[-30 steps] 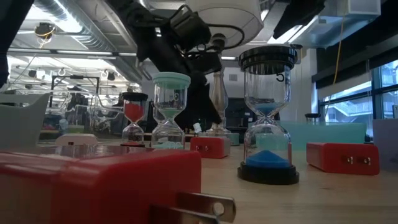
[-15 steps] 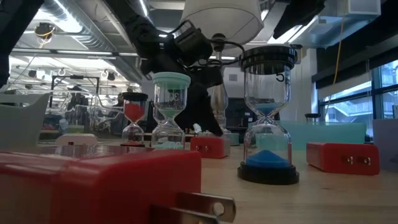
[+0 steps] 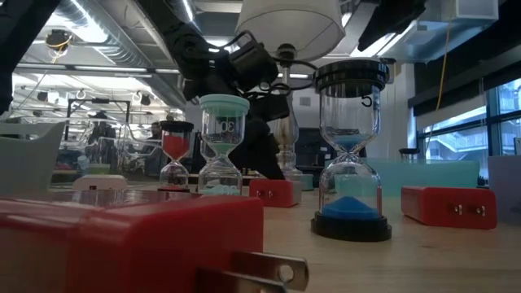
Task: Pick & Place Office items
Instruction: Put the light blue charger adapter into the transparent bin
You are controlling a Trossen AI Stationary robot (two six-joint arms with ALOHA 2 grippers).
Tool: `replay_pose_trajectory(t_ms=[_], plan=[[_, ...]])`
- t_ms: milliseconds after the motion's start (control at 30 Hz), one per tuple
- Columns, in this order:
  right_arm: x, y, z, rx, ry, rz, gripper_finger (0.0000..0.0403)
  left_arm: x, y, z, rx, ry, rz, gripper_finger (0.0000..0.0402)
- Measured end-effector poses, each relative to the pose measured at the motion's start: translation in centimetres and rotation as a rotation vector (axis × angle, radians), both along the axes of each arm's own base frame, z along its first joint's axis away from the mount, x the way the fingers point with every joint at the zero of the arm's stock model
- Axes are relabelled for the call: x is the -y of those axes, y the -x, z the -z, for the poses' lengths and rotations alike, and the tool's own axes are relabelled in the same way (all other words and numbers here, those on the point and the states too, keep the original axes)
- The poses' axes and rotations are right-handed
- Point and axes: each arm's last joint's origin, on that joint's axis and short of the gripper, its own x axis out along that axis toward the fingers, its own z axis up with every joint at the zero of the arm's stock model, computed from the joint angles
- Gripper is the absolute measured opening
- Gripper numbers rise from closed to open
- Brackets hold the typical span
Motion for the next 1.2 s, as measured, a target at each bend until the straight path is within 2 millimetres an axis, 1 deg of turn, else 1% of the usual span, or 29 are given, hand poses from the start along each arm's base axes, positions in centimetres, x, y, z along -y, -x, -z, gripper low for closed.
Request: replay_pose_trajectory(t_ms=[267,567,700,767,900,1000,1100,1200], plan=[[0.0,0.0,0.0,0.000,0.000,0.000,0.0253,0.1,0.2,0.1,-0.023,-0.006,0.012,0.0219],[0.0,0.0,0.0,0.000,0.000,0.000,0.0253,0.1,0.2,0.1,-0.023,0.014,-0.011,0.0216],[0.0,0.0,0.0,0.000,0.000,0.000,0.0253,0.1,0.2,-0.5,-0.003,0.038,-0.043,0.0211],[0.0,0.0,0.0,0.000,0.000,0.000,0.0253,0.2,0.4,-1.4,0.018,0.041,-0.050,0.0211],[0.0,0.0,0.0,-0.001,0.000,0.000,0.0253,0.3,0.6,-4.0,0.102,0.033,-0.046,0.0210],[0.0,0.0,0.0,-0.001,0.000,0.000,0.0253,0.4,1.1,-6.6,0.172,0.018,-0.049,0.0210],[0.0,0.0,0.0,-0.001,0.000,-0.001,0.0253,0.6,2.3,-9.1,0.208,0.001,-0.073,0.0211],[0.0,0.0,0.0,-0.001,-0.001,-0.001,0.0253,0.7,4.0,-11.6,0.215,-0.024,-0.131,0.0211]])
